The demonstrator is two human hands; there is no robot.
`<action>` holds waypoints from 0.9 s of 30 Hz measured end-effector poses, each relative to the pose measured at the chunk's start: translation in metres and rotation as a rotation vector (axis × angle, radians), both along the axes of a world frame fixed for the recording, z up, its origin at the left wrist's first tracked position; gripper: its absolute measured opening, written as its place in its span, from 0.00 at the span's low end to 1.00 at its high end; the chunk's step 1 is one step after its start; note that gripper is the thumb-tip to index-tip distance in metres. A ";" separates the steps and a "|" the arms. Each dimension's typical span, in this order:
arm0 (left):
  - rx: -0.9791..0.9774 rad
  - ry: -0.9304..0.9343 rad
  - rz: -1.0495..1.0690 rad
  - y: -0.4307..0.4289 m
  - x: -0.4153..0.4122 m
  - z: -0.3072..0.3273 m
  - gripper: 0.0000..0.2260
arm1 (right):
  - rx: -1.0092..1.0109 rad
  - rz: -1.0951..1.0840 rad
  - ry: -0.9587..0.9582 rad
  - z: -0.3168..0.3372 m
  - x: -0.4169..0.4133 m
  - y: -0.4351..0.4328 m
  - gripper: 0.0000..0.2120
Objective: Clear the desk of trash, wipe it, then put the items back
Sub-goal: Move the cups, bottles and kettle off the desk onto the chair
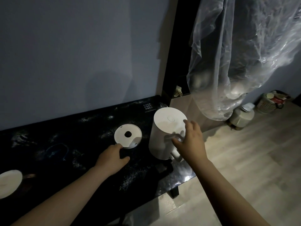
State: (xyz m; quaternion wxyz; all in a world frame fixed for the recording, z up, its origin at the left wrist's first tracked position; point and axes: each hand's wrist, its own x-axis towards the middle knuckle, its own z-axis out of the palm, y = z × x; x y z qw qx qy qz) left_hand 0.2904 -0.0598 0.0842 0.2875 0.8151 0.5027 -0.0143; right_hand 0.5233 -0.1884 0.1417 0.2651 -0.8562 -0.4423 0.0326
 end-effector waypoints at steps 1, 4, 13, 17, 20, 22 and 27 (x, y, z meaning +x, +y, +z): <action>0.006 0.000 0.004 0.008 0.004 -0.005 0.25 | -0.013 -0.005 0.018 -0.003 0.003 0.003 0.37; 0.007 0.043 0.041 0.034 0.016 -0.020 0.26 | -0.075 -0.029 0.046 -0.015 0.013 0.013 0.41; -0.038 0.149 0.073 0.080 0.040 -0.067 0.28 | -0.055 -0.066 0.104 -0.039 0.026 0.030 0.38; -0.064 0.139 0.054 0.087 0.049 -0.080 0.27 | -0.054 -0.075 0.067 -0.045 0.026 0.029 0.45; -0.076 0.147 0.005 0.084 0.058 -0.088 0.27 | -0.060 -0.089 0.064 -0.047 0.028 0.030 0.46; -0.070 0.150 -0.023 0.080 0.065 -0.093 0.28 | -0.053 -0.078 0.049 -0.049 0.029 0.029 0.46; -0.101 0.118 -0.058 0.074 0.079 -0.094 0.27 | 0.022 -0.107 0.135 -0.052 0.029 0.026 0.46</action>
